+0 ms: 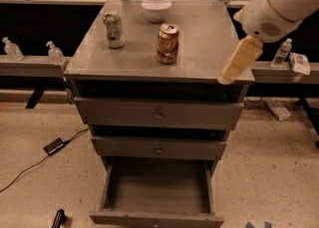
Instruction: Place orange can into bottom drawer
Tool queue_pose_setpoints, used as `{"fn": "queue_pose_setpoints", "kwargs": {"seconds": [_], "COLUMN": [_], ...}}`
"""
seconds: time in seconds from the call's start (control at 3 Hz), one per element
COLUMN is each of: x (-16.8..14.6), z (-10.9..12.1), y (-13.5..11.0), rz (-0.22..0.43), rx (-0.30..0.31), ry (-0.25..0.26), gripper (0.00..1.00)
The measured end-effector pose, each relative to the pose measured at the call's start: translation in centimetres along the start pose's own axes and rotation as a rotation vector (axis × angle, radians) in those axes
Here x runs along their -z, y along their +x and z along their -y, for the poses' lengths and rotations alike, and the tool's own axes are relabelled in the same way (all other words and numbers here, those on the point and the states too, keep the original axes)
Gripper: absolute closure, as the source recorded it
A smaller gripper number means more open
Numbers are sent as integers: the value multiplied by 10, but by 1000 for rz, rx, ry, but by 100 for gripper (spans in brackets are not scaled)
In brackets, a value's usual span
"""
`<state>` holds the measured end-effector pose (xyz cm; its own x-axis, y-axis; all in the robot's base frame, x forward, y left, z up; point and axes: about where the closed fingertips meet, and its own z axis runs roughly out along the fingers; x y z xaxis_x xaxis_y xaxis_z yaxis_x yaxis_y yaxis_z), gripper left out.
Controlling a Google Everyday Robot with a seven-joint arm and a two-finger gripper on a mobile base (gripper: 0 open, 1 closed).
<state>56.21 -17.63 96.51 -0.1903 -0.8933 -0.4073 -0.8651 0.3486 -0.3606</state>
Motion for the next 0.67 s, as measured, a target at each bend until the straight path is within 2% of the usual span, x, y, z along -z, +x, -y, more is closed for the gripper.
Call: {"fn": "queue_pose_setpoints", "kwargs": {"seconds": [0.33, 0.67], "x": [-53, -94], "z": [77, 107], "y": [-63, -105], "rz": [304, 525], "rx": [-6, -42], "ry": [38, -28], "gripper": [0, 0]}}
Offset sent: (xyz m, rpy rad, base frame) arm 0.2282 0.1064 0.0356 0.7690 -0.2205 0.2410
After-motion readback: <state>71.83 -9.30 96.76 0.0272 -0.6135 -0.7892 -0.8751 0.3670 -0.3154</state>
